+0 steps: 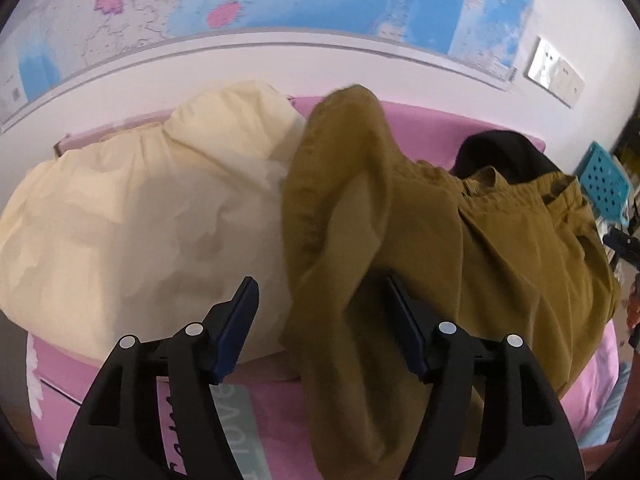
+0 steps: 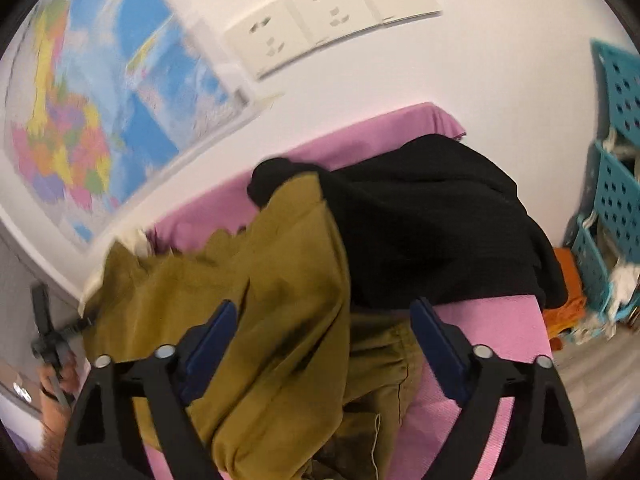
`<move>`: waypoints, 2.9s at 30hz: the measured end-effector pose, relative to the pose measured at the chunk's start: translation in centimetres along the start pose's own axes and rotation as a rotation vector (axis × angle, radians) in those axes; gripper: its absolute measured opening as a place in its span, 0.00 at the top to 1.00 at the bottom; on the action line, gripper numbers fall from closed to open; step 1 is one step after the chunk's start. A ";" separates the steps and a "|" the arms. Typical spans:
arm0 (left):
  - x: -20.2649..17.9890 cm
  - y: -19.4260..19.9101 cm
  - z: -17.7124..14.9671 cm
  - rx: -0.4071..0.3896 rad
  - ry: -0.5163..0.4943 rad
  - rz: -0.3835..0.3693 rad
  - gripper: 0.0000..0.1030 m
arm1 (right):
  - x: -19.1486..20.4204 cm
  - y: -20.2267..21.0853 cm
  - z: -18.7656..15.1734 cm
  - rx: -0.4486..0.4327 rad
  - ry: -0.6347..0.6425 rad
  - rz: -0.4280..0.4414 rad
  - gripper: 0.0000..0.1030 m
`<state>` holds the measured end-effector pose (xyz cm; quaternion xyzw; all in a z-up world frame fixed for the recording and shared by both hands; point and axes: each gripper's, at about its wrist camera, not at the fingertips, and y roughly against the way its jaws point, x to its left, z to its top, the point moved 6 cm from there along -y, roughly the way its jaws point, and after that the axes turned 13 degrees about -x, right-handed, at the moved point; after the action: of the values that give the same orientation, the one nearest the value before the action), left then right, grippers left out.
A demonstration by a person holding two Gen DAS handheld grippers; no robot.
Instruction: Fold large clothes
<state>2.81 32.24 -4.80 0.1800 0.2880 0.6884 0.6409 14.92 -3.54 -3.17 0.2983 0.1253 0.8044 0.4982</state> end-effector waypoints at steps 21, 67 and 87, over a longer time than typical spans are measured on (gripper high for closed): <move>0.2 6.3 -4.9 -0.077 0.061 -0.210 0.20 | 0.5 7.4 -8.2 -0.035 0.052 0.009 0.35; -16.8 0.5 -4.1 0.017 -0.295 -0.292 0.41 | 4.5 -5.0 -4.5 0.132 0.558 -0.230 0.84; -12.5 -4.9 -2.5 0.052 -0.078 -0.190 0.91 | 2.8 -9.8 0.0 0.116 0.310 -0.168 0.95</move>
<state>6.51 19.58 -8.34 0.1952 0.2965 0.6093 0.7091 21.16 3.53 -7.09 0.1874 0.2712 0.7877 0.5205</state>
